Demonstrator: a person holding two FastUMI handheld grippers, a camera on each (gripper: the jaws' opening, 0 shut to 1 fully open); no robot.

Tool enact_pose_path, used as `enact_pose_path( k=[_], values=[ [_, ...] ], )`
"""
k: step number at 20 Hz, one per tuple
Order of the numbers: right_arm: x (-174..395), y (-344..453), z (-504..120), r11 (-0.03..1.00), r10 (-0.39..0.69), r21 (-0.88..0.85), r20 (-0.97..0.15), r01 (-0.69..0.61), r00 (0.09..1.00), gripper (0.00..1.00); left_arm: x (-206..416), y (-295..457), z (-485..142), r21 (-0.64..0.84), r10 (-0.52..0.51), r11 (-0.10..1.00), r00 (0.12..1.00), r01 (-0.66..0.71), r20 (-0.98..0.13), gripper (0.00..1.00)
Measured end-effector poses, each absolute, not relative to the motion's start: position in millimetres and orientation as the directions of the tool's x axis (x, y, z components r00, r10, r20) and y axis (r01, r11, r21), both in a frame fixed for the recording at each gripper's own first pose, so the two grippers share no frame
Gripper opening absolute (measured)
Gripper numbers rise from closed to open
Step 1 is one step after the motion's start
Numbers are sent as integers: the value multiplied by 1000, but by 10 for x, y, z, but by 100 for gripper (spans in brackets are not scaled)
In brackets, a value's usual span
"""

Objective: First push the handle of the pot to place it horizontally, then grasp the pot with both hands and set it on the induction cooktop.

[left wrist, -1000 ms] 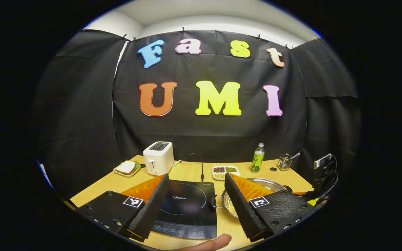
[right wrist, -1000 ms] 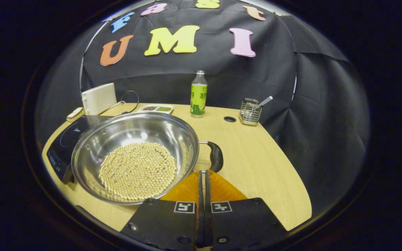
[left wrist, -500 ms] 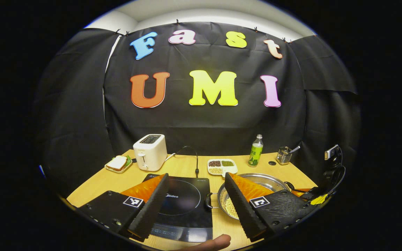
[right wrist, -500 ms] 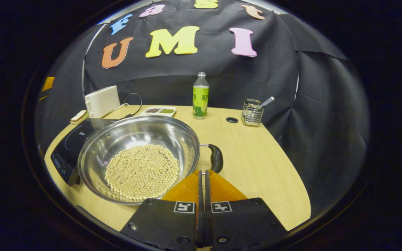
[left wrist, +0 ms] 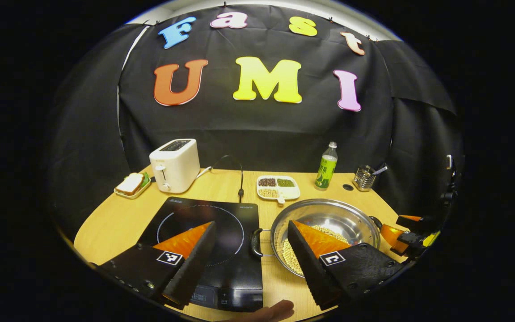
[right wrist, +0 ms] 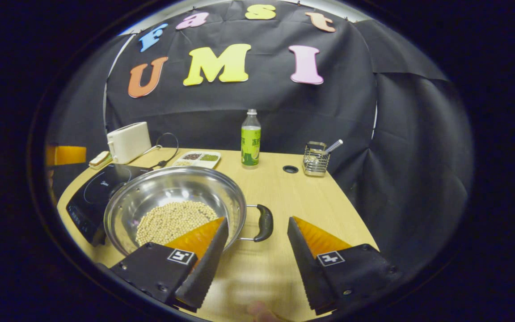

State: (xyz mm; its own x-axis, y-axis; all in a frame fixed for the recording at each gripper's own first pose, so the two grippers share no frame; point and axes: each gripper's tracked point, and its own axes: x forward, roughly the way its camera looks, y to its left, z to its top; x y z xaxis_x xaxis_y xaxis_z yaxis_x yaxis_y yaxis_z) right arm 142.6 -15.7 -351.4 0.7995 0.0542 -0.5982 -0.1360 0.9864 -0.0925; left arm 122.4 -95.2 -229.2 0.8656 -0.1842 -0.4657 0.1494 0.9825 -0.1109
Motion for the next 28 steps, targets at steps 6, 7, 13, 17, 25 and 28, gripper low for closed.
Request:
enact_pose_path(
  k=[6, 7, 13, 17, 25, 28],
  values=[
    [1610, -150, -3667, 991, 61, -57, -625, -123, 779, 85, 1335, -1190, -2790, -97, -205, 978, 783, 184, -588, 95],
    [1635, -147, -3712, 991, 60, -57, -632, -123, 772, 85, 1348, -1221, -2856, -96, -206, 978, 769, 187, -605, 95],
    [1802, -56, -3976, 990, 75, -40, -673, -137, 736, 88, 1470, -1207, -3083, -114, -173, 985, 721, 130, -671, 94],
    [1872, -54, -4033, 991, 59, -48, -685, -126, 726, 83, 1502, -1282, -3240, -143, -210, 978, 665, 154, -717, 92],
    [1882, -95, -4079, 994, 39, -44, -695, -96, 718, 68, 1558, -1292, -3405, -117, -214, 974, 625, 193, -750, 72],
    [1899, -83, -4114, 992, 58, -39, -700, -120, 712, 70, 1587, -1280, -3432, -120, -219, 973, 637, 195, -739, 61]
  ],
)
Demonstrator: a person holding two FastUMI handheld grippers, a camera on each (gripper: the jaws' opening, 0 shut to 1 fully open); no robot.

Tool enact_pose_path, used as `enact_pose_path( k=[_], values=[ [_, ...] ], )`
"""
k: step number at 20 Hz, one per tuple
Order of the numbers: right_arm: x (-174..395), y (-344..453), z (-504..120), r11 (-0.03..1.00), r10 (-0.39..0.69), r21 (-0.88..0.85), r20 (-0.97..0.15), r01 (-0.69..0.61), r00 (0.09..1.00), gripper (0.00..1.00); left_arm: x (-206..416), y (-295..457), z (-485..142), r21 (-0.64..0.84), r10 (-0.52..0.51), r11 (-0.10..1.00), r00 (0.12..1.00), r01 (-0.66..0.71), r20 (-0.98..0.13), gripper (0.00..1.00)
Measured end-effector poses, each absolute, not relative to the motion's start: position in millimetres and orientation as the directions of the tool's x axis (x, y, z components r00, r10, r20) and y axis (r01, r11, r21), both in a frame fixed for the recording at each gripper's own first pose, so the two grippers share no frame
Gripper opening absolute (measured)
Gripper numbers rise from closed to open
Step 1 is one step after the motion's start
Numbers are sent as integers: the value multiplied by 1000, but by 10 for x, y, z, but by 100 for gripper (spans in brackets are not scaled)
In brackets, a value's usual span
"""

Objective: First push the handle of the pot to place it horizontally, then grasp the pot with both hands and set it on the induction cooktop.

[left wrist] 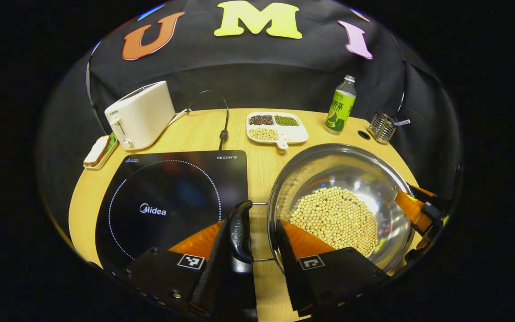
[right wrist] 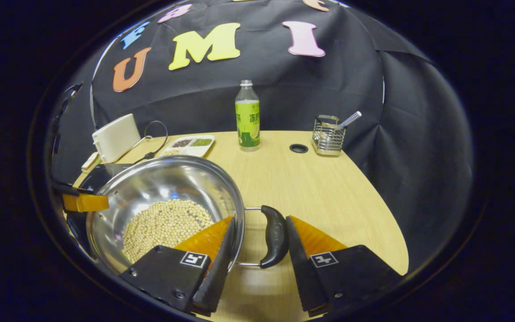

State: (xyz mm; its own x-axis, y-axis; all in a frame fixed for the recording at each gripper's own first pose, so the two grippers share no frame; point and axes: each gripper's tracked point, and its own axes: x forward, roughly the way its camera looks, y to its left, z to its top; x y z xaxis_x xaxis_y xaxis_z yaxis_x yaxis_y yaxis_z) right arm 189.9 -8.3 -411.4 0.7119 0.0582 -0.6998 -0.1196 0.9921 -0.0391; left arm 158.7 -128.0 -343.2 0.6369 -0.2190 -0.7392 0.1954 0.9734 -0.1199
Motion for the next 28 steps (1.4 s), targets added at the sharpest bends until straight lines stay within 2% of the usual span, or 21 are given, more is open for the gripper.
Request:
enact_pose_path(
  k=[1, 2, 3, 4, 5, 7, 8, 9, 15, 23, 24, 25, 26, 28],
  values=[
    [1899, -83, -4112, 992, 61, -33, -702, -118, 709, 67, 1586, -1277, -3439, -118, -220, 973, 642, 198, -735, 51],
    [1896, -83, -4107, 993, 60, -32, -705, -116, 707, 69, 1575, -1265, -3414, -124, -224, 972, 642, 197, -733, 60],
    [1894, -82, -4121, 993, 54, -37, -711, -114, 701, 67, 1577, -1262, -3391, -124, -228, 971, 645, 203, -729, 59],
    [1892, -79, -4118, 994, 47, -39, -714, -107, 699, 65, 1611, -1269, -3447, -130, -233, 970, 643, 204, -729, 67],
    [1897, -78, -4112, 992, 45, -49, -716, -115, 697, 66, 1603, -1265, -3411, -130, -235, 970, 646, 206, -726, 58],
    [1900, -68, -4106, 992, 43, -53, -720, -117, 692, 64, 1600, -1266, -3418, -131, -232, 971, 648, 201, -725, 56],
    [1902, -75, -4102, 991, 40, -61, -725, -122, 687, 63, 1599, -1257, -3415, -127, -228, 972, 647, 200, -727, 46],
    [1877, -86, -4095, 992, 35, -57, -732, -112, 680, 63, 1595, -1258, -3411, -125, -226, 972, 649, 199, -726, 56],
    [1712, -141, -4037, 996, 31, -31, -754, -82, 657, 62, 1457, -1298, -3402, -129, -227, 972, 643, 197, -732, 56],
    [1479, -204, -3521, 994, 30, -54, -718, -99, 695, 61, 1193, -1303, -3009, -134, -250, 966, 669, 221, -700, 55],
    [1462, -204, -3421, 993, 37, -50, -711, -103, 702, 61, 1158, -1305, -2934, -139, -255, 965, 674, 222, -693, 56],
    [1453, -208, -3336, 994, 42, -42, -706, -101, 706, 61, 1133, -1301, -2852, -139, -258, 964, 682, 226, -684, 61],
    [1440, -202, -3243, 993, 46, -42, -700, -106, 712, 62, 1114, -1289, -2765, -134, -259, 964, 693, 230, -673, 56],
    [1408, -189, -3055, 993, 47, -48, -685, -109, 727, 62, 1090, -1266, -2591, -133, -262, 963, 713, 233, -650, 55]
  ],
)
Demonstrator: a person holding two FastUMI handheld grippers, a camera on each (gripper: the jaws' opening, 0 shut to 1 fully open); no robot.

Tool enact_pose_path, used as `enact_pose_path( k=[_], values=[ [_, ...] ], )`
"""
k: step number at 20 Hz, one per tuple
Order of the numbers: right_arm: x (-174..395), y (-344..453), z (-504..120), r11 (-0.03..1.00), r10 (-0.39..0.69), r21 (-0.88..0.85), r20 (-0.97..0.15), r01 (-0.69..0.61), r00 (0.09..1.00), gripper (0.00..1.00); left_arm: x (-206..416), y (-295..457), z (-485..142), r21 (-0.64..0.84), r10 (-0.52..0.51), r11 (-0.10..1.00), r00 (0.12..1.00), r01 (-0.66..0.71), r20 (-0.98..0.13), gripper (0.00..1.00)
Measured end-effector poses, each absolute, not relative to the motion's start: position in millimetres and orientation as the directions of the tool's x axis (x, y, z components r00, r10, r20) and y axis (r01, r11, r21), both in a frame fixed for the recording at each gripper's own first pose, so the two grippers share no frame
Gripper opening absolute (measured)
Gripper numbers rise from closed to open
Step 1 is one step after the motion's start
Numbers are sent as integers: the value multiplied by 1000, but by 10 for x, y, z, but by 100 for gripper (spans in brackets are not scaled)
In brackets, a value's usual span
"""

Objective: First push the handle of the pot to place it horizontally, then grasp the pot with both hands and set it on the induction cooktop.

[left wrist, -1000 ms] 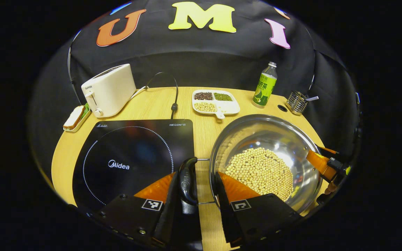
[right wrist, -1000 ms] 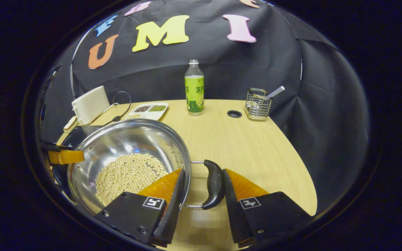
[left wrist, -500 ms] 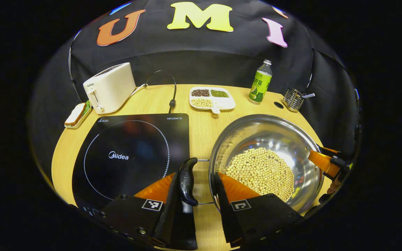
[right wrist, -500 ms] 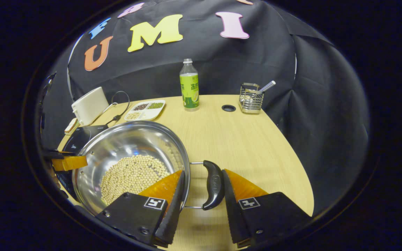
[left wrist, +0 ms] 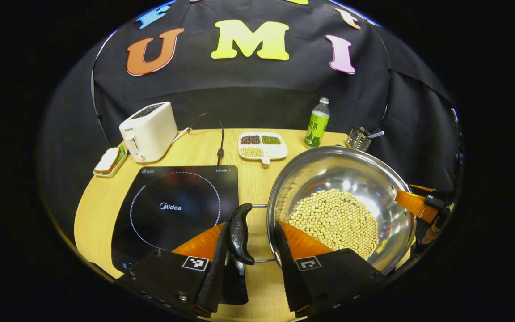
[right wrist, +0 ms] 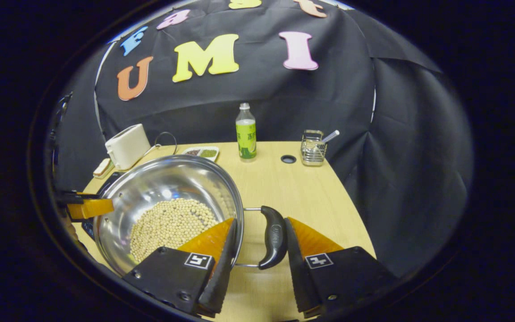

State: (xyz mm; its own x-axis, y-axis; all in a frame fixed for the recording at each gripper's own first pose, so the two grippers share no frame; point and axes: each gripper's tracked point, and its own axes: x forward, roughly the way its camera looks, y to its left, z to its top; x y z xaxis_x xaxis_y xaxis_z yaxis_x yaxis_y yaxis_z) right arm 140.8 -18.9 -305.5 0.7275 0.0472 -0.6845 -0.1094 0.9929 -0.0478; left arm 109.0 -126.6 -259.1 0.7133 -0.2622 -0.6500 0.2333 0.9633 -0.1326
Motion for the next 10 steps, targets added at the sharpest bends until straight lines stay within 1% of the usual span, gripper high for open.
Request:
enact_pose_path(
  k=[5, 9, 10],
  values=[
    [1409, -122, -2590, 992, 39, -71, -629, -107, 777, 61, 1090, -1214, -2172, -140, -281, 959, 758, 247, -589, 55],
    [1414, -37, -2424, 995, 36, -53, -627, -89, 778, 62, 1139, -1156, -1980, -141, -286, 958, 772, 251, -568, 55],
    [1415, -2, -2405, 995, 37, -53, -629, -90, 776, 61, 1145, -1123, -1947, -143, -287, 957, 772, 251, -567, 55]
  ],
)
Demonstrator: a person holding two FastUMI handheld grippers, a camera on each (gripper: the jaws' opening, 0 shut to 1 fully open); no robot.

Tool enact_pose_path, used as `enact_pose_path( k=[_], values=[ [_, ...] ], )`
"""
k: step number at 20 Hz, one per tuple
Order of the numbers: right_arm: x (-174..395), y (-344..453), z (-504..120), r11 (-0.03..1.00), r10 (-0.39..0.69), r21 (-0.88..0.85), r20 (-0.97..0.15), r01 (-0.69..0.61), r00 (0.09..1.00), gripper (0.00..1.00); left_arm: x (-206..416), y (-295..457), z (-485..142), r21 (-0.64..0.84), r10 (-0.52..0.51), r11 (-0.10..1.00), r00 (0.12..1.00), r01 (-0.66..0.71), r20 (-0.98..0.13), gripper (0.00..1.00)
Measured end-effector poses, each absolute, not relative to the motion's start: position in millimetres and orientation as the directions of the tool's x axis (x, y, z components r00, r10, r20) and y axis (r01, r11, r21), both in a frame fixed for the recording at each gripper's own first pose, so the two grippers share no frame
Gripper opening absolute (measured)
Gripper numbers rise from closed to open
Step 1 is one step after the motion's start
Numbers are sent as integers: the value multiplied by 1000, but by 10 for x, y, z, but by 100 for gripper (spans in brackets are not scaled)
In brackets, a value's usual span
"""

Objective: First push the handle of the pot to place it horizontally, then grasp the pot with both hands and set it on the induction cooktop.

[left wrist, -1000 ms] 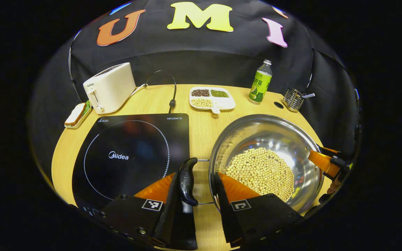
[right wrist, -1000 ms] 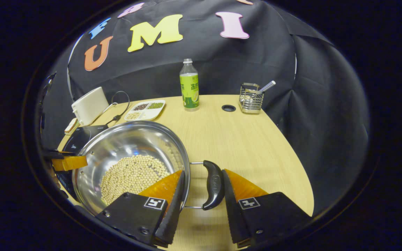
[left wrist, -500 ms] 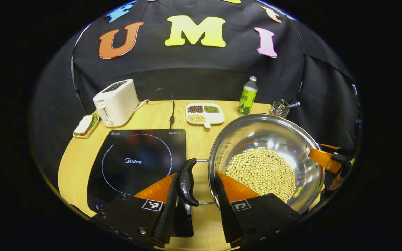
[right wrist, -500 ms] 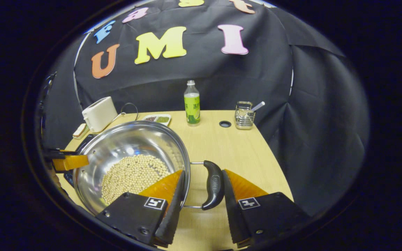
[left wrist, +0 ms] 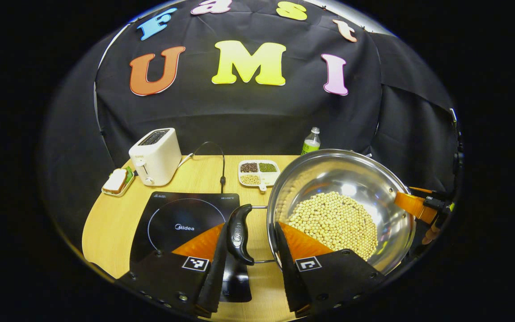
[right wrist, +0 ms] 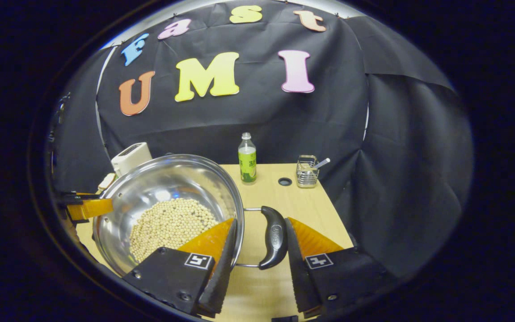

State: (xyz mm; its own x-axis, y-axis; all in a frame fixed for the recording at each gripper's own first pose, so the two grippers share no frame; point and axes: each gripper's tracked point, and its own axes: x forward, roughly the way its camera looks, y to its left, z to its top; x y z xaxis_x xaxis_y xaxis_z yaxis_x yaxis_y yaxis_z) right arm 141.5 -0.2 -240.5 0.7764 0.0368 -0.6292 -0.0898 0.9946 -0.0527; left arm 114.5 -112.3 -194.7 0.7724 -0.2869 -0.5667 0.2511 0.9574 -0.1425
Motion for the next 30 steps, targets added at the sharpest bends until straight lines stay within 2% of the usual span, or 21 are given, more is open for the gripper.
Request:
enact_pose_path(
  k=[7, 20, 30],
  values=[
    [1424, 410, -2332, 995, 55, -30, -644, -96, 763, 60, 1202, -741, -1854, -153, -276, 961, 777, 230, -565, 55],
    [1661, 1805, -2483, 976, 184, 34, -667, -217, 722, 62, 1436, 511, -1786, -112, -133, 990, 814, 84, -565, 55],
    [1732, 2415, -2806, 972, 187, 24, -685, -234, 704, 61, 1649, 1082, -2073, -74, -79, 996, 801, 43, -593, 55]
  ],
)
